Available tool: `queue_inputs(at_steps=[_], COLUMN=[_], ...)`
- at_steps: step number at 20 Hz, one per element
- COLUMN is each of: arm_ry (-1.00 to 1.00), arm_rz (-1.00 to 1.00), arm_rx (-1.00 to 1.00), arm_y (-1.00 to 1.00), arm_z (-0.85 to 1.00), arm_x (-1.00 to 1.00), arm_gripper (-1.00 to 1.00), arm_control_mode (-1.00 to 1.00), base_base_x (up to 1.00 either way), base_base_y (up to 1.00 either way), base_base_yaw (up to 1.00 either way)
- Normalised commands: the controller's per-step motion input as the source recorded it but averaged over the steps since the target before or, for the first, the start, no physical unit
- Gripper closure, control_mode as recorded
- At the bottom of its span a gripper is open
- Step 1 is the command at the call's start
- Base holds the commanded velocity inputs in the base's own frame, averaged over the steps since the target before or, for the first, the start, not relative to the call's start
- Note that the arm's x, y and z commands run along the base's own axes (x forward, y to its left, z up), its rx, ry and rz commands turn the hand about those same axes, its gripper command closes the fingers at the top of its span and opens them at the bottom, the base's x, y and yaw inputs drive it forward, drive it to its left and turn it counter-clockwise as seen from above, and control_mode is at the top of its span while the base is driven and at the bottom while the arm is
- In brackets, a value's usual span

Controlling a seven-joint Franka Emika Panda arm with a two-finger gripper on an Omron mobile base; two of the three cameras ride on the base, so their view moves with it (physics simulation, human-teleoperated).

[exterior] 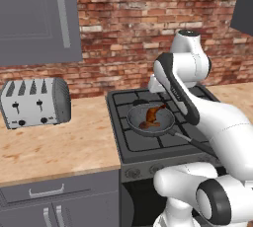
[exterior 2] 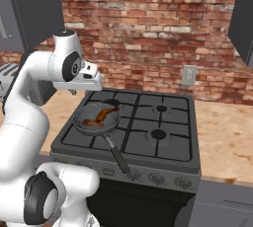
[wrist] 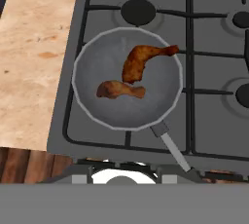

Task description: Take the chicken drumsticks from the pan and place one on each plate on the dining counter.

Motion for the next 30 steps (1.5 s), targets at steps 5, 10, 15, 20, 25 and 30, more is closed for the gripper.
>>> queue_inputs(at_steps=[5, 10, 15, 20, 25, 30], arm_ry=[0.05, 0.24, 0.13, 0.10, 0.06, 0.03], arm_rz=[0.00, -0.03, -0.14, -0.11, -0.09, -0.02], arm_rx=[0.00, -0.02, -0.01, 0.00, 0.00, 0.00], arm_y=[-0.07, -0.12, 0.00, 0.00, 0.00, 0.00], arm_z=[-0.18, -0.59, -0.51, -0.25, -0.22, -0.15], arm_x=[-0.08, 0.01, 0.35, 0.61, 0.61, 0.64], arm_gripper=[-1.00, -1.00, -1.00, -1.00, -1.00, -1.00], arm_control_mode=[-1.00, -1.00, -1.00, -1.00, -1.00, -1.00], base_base_x=[0.00, 0.00, 0.00, 0.00, 0.00, 0.00], base_base_y=[0.00, 0.00, 0.00, 0.00, 0.00, 0.00], base_base_yaw=[0.00, 0.00, 0.00, 0.00, 0.00, 0.00])
